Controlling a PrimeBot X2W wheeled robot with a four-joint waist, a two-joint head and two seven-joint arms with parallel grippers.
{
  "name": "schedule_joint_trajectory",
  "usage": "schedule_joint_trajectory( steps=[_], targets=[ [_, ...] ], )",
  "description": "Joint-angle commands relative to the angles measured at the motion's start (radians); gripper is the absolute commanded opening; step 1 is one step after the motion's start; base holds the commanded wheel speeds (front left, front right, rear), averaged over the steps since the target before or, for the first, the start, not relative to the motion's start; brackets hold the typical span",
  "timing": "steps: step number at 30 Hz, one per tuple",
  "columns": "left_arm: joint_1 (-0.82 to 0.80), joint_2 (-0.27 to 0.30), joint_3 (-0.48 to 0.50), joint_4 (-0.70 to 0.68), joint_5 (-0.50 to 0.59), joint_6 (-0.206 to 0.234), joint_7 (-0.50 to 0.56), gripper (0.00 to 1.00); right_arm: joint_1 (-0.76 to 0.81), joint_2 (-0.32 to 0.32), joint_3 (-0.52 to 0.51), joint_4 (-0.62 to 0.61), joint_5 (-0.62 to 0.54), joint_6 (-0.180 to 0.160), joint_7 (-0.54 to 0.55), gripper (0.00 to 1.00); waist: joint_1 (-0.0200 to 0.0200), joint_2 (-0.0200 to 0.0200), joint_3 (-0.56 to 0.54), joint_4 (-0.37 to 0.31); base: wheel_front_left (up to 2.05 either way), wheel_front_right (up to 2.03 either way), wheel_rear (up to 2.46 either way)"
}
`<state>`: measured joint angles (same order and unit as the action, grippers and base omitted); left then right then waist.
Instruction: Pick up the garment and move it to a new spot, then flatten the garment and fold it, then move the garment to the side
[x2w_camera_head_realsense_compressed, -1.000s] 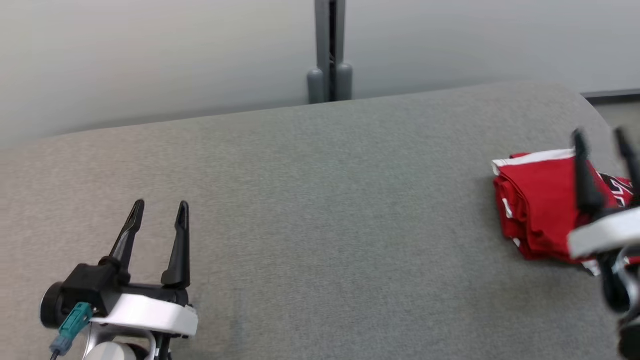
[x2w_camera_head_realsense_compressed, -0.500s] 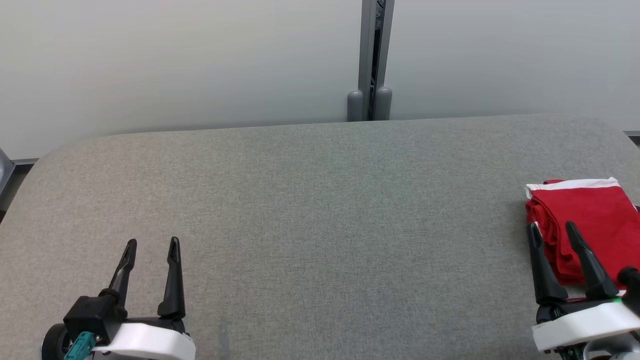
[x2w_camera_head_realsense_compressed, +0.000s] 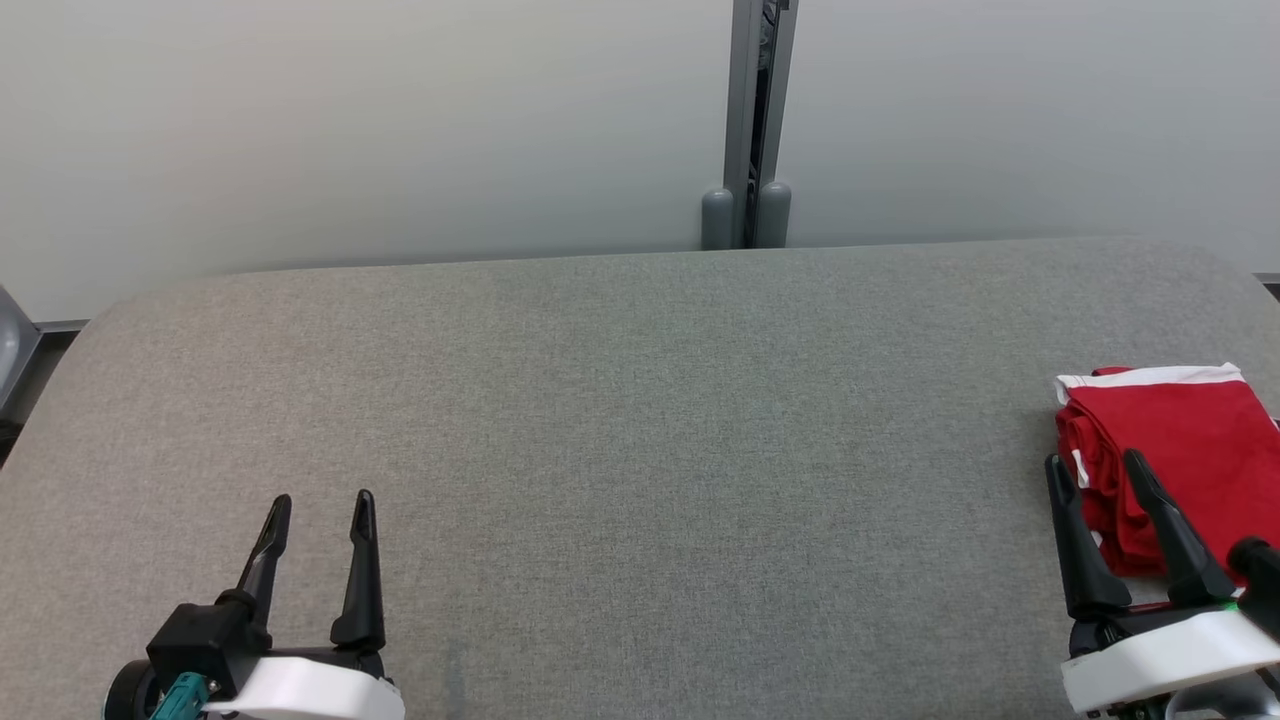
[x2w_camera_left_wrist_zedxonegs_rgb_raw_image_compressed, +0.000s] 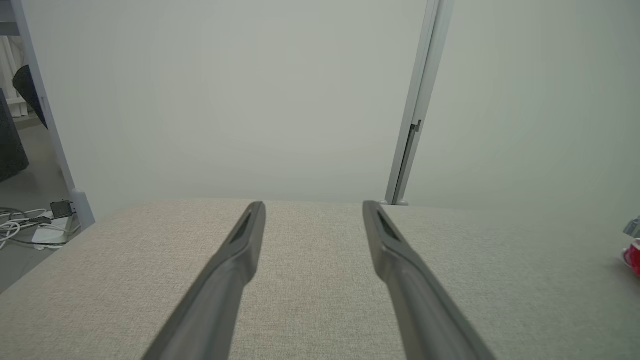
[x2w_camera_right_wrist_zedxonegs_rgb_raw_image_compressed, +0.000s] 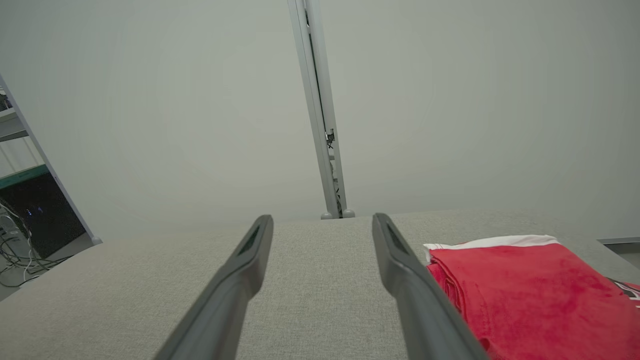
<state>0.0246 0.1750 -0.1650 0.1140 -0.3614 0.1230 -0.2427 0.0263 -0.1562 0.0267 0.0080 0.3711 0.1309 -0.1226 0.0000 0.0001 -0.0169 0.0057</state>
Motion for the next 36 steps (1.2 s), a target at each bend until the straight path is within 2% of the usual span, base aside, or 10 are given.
schedule_joint_trajectory(
  steps=[1, 5, 6, 9, 36],
  targets=[
    [0.003, 0.002, -0.003, 0.003, -0.002, -0.003, -0.004, 1.0, 0.009, 0.0, -0.005, -0.007, -0.004, 0.0, 0.009, 1.0, 0.0, -0.0001, 0.0, 0.001, 0.0, 0.0, 0.0],
    [0.0, 0.003, -0.007, 0.006, -0.005, -0.005, -0.003, 1.0, 0.009, 0.003, -0.006, -0.006, -0.01, 0.0, 0.016, 1.0, 0.0, -0.0001, -0.002, 0.001, 0.0, 0.0, 0.0],
    [0.0, 0.0, -0.008, 0.003, -0.003, -0.005, 0.0, 0.0, 0.002, 0.005, -0.003, -0.001, -0.009, 0.0, 0.013, 0.0, 0.0, -0.0001, -0.002, 0.002, 0.0, 0.0, 0.0],
    [0.011, -0.008, -0.01, 0.023, -0.009, -0.008, 0.003, 0.0, 0.011, 0.015, 0.0, 0.02, -0.003, 0.0, 0.018, 0.0, 0.0, -0.0001, -0.003, 0.002, 0.0, 0.0, 0.0],
    [-0.041, -0.044, 0.084, 0.059, -0.413, -0.088, 0.117, 0.0, -0.039, 0.04, -0.041, 0.088, 0.405, 0.0, 0.085, 0.0, 0.0, -0.0001, 0.002, 0.0, 0.0, 0.0, 0.0]
  ],
)
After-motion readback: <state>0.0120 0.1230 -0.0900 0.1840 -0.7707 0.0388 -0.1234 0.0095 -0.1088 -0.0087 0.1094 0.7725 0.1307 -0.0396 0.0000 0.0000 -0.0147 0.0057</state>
